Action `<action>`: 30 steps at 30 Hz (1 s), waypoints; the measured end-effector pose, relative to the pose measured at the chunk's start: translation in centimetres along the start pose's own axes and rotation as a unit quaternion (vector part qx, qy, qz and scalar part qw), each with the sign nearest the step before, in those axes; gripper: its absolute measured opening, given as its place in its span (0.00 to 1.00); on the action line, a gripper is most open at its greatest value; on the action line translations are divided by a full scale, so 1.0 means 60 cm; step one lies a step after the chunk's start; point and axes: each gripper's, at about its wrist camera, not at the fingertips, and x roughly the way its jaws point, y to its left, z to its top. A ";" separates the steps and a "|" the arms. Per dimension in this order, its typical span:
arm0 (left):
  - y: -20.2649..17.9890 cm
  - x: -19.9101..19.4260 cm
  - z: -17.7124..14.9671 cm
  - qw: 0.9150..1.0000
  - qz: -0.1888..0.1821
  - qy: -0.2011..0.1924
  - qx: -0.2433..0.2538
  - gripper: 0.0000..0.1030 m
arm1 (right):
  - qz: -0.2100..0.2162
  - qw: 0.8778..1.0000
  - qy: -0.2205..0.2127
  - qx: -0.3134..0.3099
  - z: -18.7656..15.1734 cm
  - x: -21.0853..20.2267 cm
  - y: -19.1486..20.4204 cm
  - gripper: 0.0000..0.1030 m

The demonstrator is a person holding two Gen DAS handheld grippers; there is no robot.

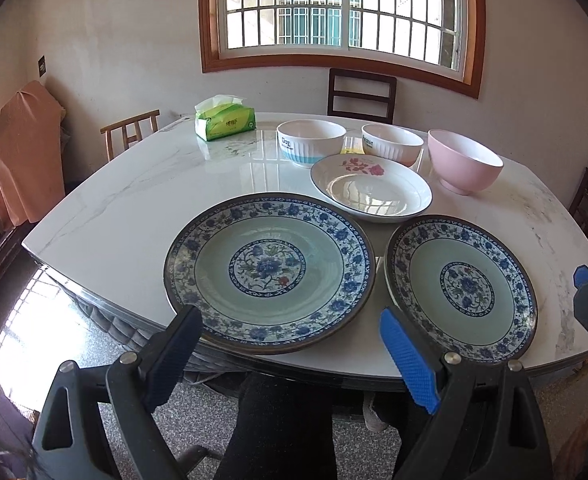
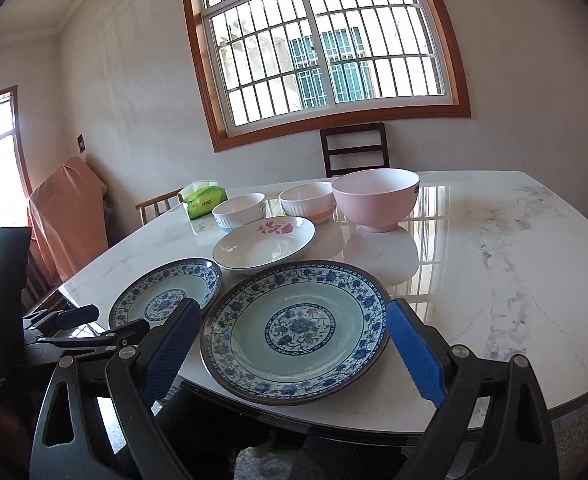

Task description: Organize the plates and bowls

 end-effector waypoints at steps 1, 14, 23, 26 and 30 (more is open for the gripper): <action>0.007 0.002 0.000 1.000 0.008 0.000 0.000 0.90 | 0.021 1.000 0.007 0.001 0.004 0.005 0.010 0.90; 0.155 0.056 0.025 0.996 0.009 0.045 -0.073 0.90 | 0.164 0.974 0.156 0.011 0.062 0.204 0.099 0.75; 0.200 0.104 0.033 0.993 0.000 0.079 -0.090 0.90 | 0.156 0.954 0.255 0.009 0.065 0.340 0.099 0.65; 0.203 0.120 0.034 0.992 0.001 0.088 -0.087 0.90 | 0.151 0.952 0.268 0.004 0.064 0.364 0.100 0.65; 0.207 0.133 0.037 0.992 0.002 0.093 -0.086 0.90 | 0.150 0.945 0.290 0.004 0.062 0.396 0.104 0.65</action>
